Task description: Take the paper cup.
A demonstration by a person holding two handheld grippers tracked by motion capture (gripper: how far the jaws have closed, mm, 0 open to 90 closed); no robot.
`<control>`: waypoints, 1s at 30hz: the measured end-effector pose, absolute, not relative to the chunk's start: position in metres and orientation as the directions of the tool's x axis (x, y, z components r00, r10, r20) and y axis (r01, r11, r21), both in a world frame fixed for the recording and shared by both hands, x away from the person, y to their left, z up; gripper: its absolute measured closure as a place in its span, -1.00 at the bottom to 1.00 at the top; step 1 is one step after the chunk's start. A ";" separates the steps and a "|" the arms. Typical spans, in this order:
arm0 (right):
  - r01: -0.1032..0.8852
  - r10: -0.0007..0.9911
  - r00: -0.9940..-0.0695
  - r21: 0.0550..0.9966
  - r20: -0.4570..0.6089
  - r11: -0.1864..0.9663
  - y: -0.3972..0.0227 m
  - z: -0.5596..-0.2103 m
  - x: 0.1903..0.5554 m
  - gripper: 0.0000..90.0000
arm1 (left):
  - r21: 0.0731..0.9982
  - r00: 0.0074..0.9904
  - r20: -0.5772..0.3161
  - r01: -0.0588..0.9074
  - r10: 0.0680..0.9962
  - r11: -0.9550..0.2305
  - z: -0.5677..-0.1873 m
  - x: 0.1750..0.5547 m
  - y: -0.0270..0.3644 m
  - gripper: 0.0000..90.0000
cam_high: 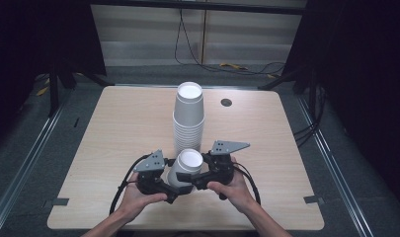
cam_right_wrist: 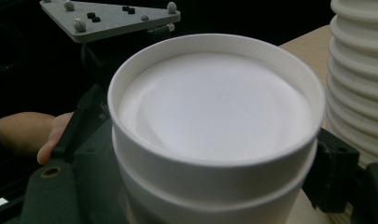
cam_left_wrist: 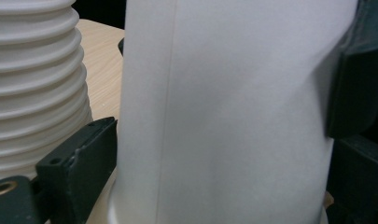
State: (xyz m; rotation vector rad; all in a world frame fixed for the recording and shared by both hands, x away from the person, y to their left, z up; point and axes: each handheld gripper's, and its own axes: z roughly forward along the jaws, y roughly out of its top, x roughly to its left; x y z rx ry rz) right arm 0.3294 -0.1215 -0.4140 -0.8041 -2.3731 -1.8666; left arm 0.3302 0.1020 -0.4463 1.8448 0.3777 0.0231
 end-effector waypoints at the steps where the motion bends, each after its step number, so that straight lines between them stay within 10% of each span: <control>1: 0.399 0.380 -0.868 0.904 0.319 0.154 -0.121 -0.414 0.329 -0.53 | 0.937 0.950 -0.173 0.240 0.259 -0.255 -0.446 0.330 0.102 -0.82; 30: 0.443 0.388 -0.852 0.878 0.351 0.179 -0.125 -0.414 0.332 -0.69 | 0.924 0.960 -0.138 0.213 0.242 -0.317 -0.446 0.330 0.105 -0.70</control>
